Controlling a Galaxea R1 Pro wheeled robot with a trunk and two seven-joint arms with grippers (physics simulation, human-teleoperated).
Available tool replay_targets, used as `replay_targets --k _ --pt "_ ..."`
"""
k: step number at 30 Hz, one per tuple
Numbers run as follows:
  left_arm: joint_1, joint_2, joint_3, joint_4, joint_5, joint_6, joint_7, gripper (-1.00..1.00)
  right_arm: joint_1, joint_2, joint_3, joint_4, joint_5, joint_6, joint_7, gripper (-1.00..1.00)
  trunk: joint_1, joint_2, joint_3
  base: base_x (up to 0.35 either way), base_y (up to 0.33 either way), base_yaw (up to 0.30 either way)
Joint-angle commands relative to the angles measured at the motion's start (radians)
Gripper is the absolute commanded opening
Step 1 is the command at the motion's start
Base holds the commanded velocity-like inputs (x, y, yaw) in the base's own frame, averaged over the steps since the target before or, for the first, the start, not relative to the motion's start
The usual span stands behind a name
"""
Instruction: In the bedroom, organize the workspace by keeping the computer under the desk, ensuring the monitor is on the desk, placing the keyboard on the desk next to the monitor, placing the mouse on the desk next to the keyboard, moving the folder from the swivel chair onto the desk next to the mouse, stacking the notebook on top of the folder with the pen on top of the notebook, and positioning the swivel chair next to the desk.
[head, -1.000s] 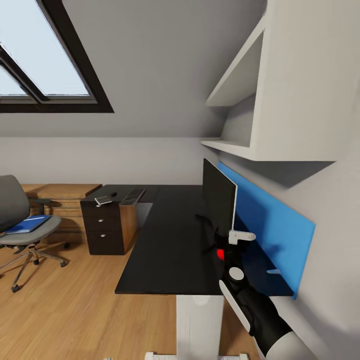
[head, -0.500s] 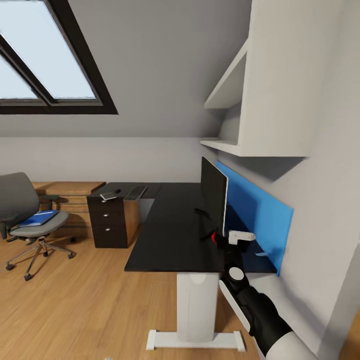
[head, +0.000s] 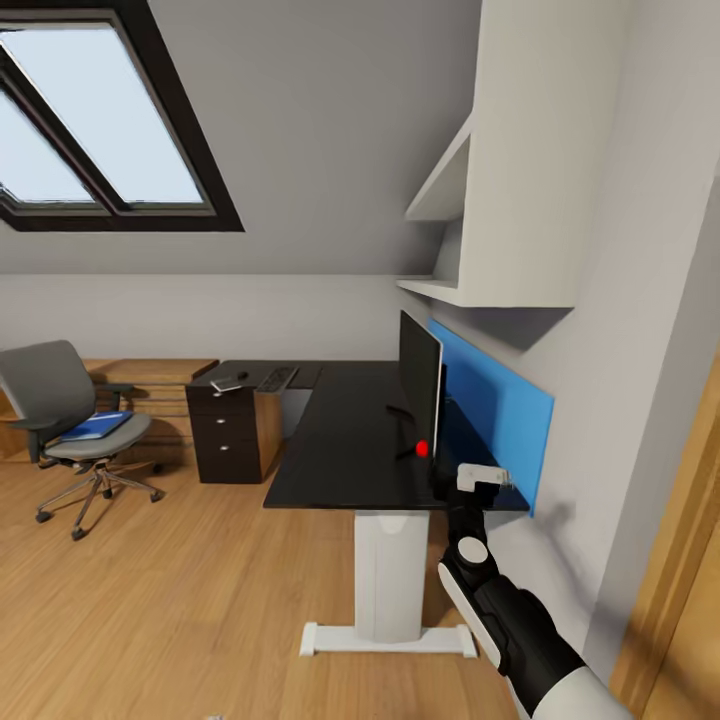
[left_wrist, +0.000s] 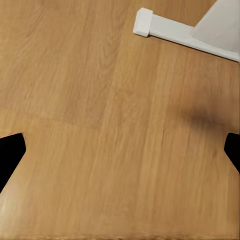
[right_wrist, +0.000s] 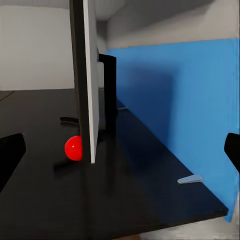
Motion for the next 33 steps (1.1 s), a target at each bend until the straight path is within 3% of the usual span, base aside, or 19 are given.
replay_targets --k 1,9,16,17,19,25,26,28,30,31,33 --pt "0.000 0.001 -0.004 -0.001 0.009 0.003 -0.001 1.00 0.014 0.001 0.003 -0.001 -0.007 -0.001 -0.006 1.00 -0.001 -0.001 -0.001 -0.338 0.000 0.000" --pt "0.000 0.001 -0.005 -0.001 0.009 0.003 -0.001 1.00 0.047 0.000 0.004 -0.014 -0.003 -0.043 -0.002 1.00 -0.001 -0.001 -0.001 -0.338 0.000 0.000" --pt "0.000 0.001 -0.003 -0.001 0.009 0.003 -0.001 1.00 0.122 -0.001 0.004 -0.042 0.001 -0.112 -0.005 1.00 -0.001 -0.001 -0.001 -0.338 0.000 0.000" --pt "0.000 0.001 -0.003 -0.001 0.009 0.003 -0.001 1.00 0.170 0.000 0.005 -0.059 0.024 -0.123 -0.006 1.00 -0.001 -0.001 -0.001 -0.172 0.000 0.000" --pt "0.000 0.001 -0.003 -0.001 0.008 -0.004 -0.001 1.00 0.197 0.003 0.008 -0.059 0.050 -0.126 -0.006 1.00 -0.001 -0.001 -0.001 -0.077 0.000 0.000" --pt "0.000 0.001 -0.003 -0.001 0.010 -0.064 0.000 1.00 0.229 0.005 0.020 -0.009 0.060 -0.126 -0.003 1.00 -0.024 0.041 0.018 -0.013 0.000 0.000" --pt "0.000 0.002 0.003 0.000 0.013 -0.071 0.007 1.00 0.262 0.009 0.039 0.131 0.051 -0.135 0.000 1.00 -0.028 0.048 0.021 0.000 0.000 0.000" --pt "0.000 0.002 0.011 0.000 0.013 -0.071 0.016 1.00 0.278 0.012 0.040 0.174 0.050 -0.141 0.003 1.00 -0.035 0.062 0.027 0.000 0.000 0.000" --pt "0.000 0.000 0.046 0.000 0.014 -0.072 0.053 1.00 0.303 0.030 0.038 0.345 0.041 -0.190 0.021 1.00 -0.043 0.076 0.033 0.000 0.000 0.000" --pt "0.000 -0.020 0.077 0.015 0.015 -0.072 0.085 1.00 0.313 0.043 0.034 0.653 0.033 -0.431 0.044 1.00 -0.047 0.083 0.036 0.000 0.000 0.000" --pt "0.000 -0.026 0.079 0.029 0.015 -0.072 0.087 1.00 0.314 0.042 0.033 0.730 0.032 -0.491 0.048 1.00 -0.054 0.097 0.042 0.000 0.000 0.000"
